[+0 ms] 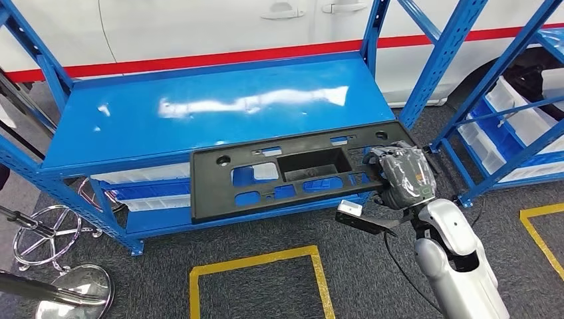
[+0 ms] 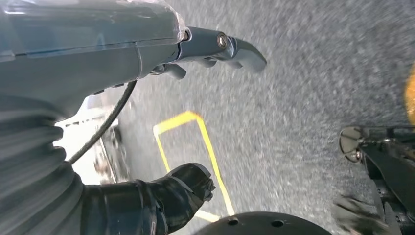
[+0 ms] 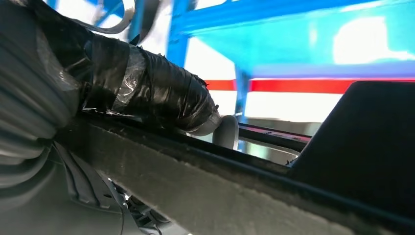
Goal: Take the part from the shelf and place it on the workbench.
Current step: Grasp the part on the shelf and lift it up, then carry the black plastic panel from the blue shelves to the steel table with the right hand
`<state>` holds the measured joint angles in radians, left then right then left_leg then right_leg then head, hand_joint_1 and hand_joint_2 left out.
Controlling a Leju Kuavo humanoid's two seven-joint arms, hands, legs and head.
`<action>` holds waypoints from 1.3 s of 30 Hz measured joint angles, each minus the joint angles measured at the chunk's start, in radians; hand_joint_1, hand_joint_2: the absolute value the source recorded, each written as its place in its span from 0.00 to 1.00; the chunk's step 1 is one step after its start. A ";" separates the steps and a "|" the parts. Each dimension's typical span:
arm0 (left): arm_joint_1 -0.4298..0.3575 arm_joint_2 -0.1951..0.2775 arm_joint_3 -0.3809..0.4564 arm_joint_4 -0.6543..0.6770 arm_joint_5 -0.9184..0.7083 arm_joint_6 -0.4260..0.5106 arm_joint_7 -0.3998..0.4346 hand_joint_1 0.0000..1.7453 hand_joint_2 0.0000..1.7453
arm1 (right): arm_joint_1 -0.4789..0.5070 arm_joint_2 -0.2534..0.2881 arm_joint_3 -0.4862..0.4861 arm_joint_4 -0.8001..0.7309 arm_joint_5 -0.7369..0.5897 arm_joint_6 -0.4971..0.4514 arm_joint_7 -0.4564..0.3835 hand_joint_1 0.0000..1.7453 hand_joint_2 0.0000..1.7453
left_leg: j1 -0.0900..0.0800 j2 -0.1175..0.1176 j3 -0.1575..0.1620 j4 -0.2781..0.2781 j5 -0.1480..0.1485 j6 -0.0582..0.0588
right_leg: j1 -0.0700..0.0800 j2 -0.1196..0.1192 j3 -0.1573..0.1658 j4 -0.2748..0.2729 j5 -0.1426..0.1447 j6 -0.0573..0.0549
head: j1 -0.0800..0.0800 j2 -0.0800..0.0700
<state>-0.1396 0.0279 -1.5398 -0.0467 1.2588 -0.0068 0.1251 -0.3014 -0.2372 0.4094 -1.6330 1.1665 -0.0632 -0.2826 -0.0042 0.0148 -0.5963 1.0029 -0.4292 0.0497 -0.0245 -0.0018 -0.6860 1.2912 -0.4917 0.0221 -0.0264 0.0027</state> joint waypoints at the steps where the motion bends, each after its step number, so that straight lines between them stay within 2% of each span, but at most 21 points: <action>1: 0.003 0.002 0.010 0.002 0.028 -0.003 -0.004 0.00 1.00 | -0.021 0.025 0.020 0.000 -0.002 0.020 0.005 1.00 1.00 | 0.000 0.001 -0.017 0.010 0.006 -0.005 | 0.000 0.001 0.050 -0.057 0.009 -0.003 | 0.000 0.000; 3: 0.009 0.010 0.033 0.009 0.077 -0.017 -0.015 0.00 1.00 | -0.074 0.086 0.076 0.001 -0.009 0.060 0.036 1.00 1.00 | -0.003 0.007 -0.042 0.029 0.017 -0.016 | 0.004 0.004 0.139 -0.184 -0.019 -0.011 | -0.001 0.000; 4: 0.012 0.016 0.045 0.013 0.096 -0.028 -0.019 0.00 1.00 | -0.104 0.119 0.110 0.002 -0.017 0.077 0.058 1.00 1.00 | -0.004 0.010 -0.050 0.034 0.024 -0.022 | 0.007 0.006 0.160 -0.223 -0.035 -0.016 | -0.001 0.000; 7: 0.025 0.033 0.068 0.019 0.118 -0.054 -0.016 0.00 1.00 | -0.181 0.193 0.206 0.004 -0.049 0.102 0.115 1.00 1.00 | 0.001 0.007 -0.071 0.039 0.036 -0.041 | 0.011 0.000 0.144 -0.245 -0.020 -0.040 | -0.001 0.000; 8: 0.029 0.038 0.071 0.020 0.120 -0.059 -0.014 0.00 1.00 | -0.199 0.209 0.228 0.004 -0.056 0.104 0.124 1.00 1.00 | 0.004 0.003 -0.081 0.056 0.011 -0.047 | 0.010 -0.004 0.134 -0.249 -0.008 -0.049 | -0.001 0.000; 11: 0.041 0.046 0.076 0.024 0.123 -0.064 -0.012 0.00 1.00 | -0.231 0.231 0.268 0.004 -0.070 0.105 0.136 1.00 1.00 | 0.010 -0.007 -0.116 0.195 -0.130 -0.063 | 0.011 -0.013 0.098 -0.251 0.026 -0.064 | -0.001 0.000; 13: 0.046 0.050 0.077 0.026 0.122 -0.065 -0.011 0.00 1.00 | -0.240 0.234 0.283 0.007 -0.074 0.104 0.142 1.00 1.00 | 0.015 -0.007 -0.115 0.281 -0.156 -0.071 | 0.012 -0.016 0.066 -0.248 0.049 -0.064 | -0.001 0.000; 14: 0.047 0.053 0.078 0.027 0.118 -0.066 -0.009 0.00 1.00 | -0.243 0.235 0.289 0.008 -0.076 0.103 0.145 1.00 1.00 | 0.017 -0.007 -0.096 0.285 -0.135 -0.073 | 0.012 -0.016 0.049 -0.245 0.060 -0.062 | -0.001 0.000; 16: 0.048 0.060 0.076 0.028 0.101 -0.074 -0.006 0.00 1.00 | -0.245 0.236 0.296 0.009 -0.078 0.101 0.154 1.00 1.00 | 0.022 -0.008 -0.017 0.206 -0.085 -0.076 | 0.010 -0.015 0.019 -0.238 0.079 -0.056 | -0.001 0.000; 18: 0.047 0.071 0.071 0.030 0.085 -0.086 -0.006 0.00 1.00 | -0.246 0.236 0.298 0.006 -0.080 0.100 0.165 1.00 1.00 | 0.021 -0.012 0.077 0.074 -0.090 -0.071 | 0.011 -0.014 0.001 -0.233 0.097 -0.045 | -0.001 0.000; 19: 0.048 0.075 0.069 0.031 0.081 -0.090 -0.006 0.00 1.00 | -0.247 0.236 0.298 0.005 -0.080 0.099 0.170 1.00 1.00 | 0.019 -0.015 0.101 0.031 -0.102 -0.066 | 0.011 -0.014 -0.003 -0.234 0.107 -0.039 | -0.001 0.000; 22: 0.050 0.082 0.061 0.033 0.068 -0.094 -0.011 0.00 1.00 | -0.250 0.234 0.298 0.002 -0.080 0.098 0.180 1.00 1.00 | 0.016 -0.013 0.096 0.004 -0.091 -0.045 | 0.011 -0.011 -0.008 -0.240 0.127 -0.020 | -0.001 0.000; 24: 0.049 0.086 0.050 0.033 0.054 -0.098 -0.019 0.00 1.00 | -0.251 0.230 0.296 0.000 -0.080 0.098 0.188 1.00 1.00 | 0.018 -0.006 0.078 0.000 -0.066 -0.026 | 0.011 -0.006 -0.024 -0.198 0.066 -0.013 | 0.000 0.000; 26: 0.050 0.090 0.038 0.033 0.043 -0.101 -0.025 0.00 1.00 | -0.251 0.223 0.295 0.000 -0.079 0.098 0.195 1.00 1.00 | 0.014 -0.003 0.050 0.002 -0.042 -0.012 | 0.010 -0.003 -0.050 -0.084 -0.040 -0.010 | 0.000 0.000; 27: 0.052 0.092 0.033 0.033 0.041 -0.102 -0.028 0.00 1.00 | -0.250 0.218 0.294 0.000 -0.079 0.098 0.197 1.00 1.00 | 0.010 -0.003 0.033 0.005 -0.030 -0.009 | 0.009 -0.003 -0.059 -0.021 -0.073 -0.010 | 0.000 0.000; 28: 0.053 0.093 0.029 0.033 0.039 -0.103 -0.029 0.00 1.00 | -0.250 0.214 0.293 0.000 -0.079 0.098 0.198 1.00 1.00 | 0.007 -0.003 0.016 0.009 -0.019 -0.008 | 0.010 -0.003 -0.059 0.024 -0.082 -0.010 | 0.000 0.000; 30: 0.056 0.096 0.022 0.033 0.038 -0.103 -0.031 0.00 1.00 | -0.250 0.208 0.291 -0.001 -0.079 0.098 0.199 1.00 1.00 | 0.001 -0.003 -0.019 0.017 0.001 -0.008 | 0.012 -0.002 -0.016 0.023 -0.044 -0.016 | 0.000 0.000; 32: 0.057 0.097 0.018 0.033 0.034 -0.103 -0.034 0.00 1.00 | -0.250 0.206 0.289 -0.003 -0.077 0.098 0.200 1.00 1.00 | -0.004 -0.004 -0.047 0.023 0.020 -0.010 | 0.019 -0.002 0.085 -0.097 -0.017 -0.031 | -0.001 0.000; 34: 0.058 0.097 0.013 0.033 0.025 -0.104 -0.043 0.00 1.00 | -0.251 0.205 0.287 -0.009 -0.074 0.098 0.206 1.00 1.00 | -0.005 -0.004 -0.061 0.023 0.039 -0.017 | 0.027 -0.003 0.165 -0.221 -0.033 -0.043 | -0.001 0.000; 37: 0.064 0.101 -0.001 0.033 -0.007 -0.113 -0.067 0.00 1.00 | -0.258 0.195 0.273 -0.013 -0.074 0.100 0.215 1.00 1.00 | 0.001 -0.005 -0.070 0.012 0.066 -0.034 | 0.032 -0.006 0.175 -0.275 -0.019 -0.053 | 0.000 0.000; 39: 0.066 0.104 -0.006 0.034 -0.045 -0.121 -0.076 0.00 1.00 | -0.266 0.187 0.258 -0.012 -0.078 0.106 0.217 1.00 1.00 | 0.002 -0.009 -0.087 0.042 0.019 -0.044 | 0.025 -0.011 0.159 -0.290 0.008 -0.065 | -0.001 0.000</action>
<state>-0.0735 0.1319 -1.5455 -0.0131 1.2139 -0.1273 0.0493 -0.5672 -0.0506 0.6673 -1.6452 1.0888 0.0425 -0.0651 -0.0019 0.0059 -0.6830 1.0448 -0.4105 0.0062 0.0001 -0.0125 -0.5269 1.0010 -0.4840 -0.0433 -0.0275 0.0027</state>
